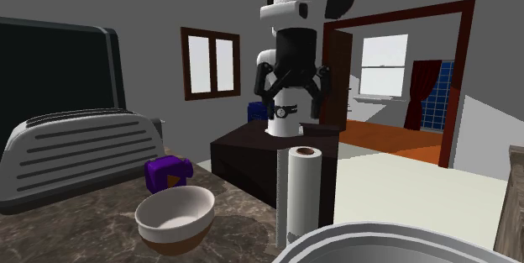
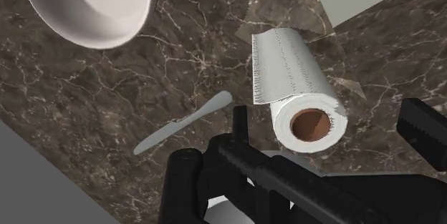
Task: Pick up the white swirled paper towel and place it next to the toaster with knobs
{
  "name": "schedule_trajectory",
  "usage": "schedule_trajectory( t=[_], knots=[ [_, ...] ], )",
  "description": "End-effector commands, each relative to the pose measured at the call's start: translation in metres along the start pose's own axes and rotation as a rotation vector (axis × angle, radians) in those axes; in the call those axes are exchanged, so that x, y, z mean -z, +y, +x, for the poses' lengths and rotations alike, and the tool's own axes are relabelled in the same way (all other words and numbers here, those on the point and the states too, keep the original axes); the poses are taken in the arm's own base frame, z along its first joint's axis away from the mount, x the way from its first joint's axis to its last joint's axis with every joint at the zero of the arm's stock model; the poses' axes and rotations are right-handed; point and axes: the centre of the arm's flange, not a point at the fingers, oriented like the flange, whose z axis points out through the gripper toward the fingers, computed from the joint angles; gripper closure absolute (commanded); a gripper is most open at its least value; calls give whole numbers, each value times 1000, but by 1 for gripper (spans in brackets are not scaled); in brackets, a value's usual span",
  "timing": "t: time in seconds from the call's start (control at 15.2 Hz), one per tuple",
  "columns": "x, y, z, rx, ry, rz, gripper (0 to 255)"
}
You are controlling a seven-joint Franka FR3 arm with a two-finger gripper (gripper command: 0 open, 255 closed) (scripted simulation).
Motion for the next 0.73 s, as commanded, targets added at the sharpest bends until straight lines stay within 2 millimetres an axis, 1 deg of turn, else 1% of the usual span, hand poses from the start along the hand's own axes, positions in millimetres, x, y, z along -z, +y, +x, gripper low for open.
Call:
schedule_trajectory(
  t=[0.0, 0.2, 0.26, 0.66],
  knots=[
    [-17, -4, 20, 38, -2, -3, 0],
    [-42, -11, 50, 94, -6, -9, 0],
    [-45, -12, 53, 100, -6, -9, 0],
    [-77, -12, 53, 100, -6, -9, 0]
  ],
)
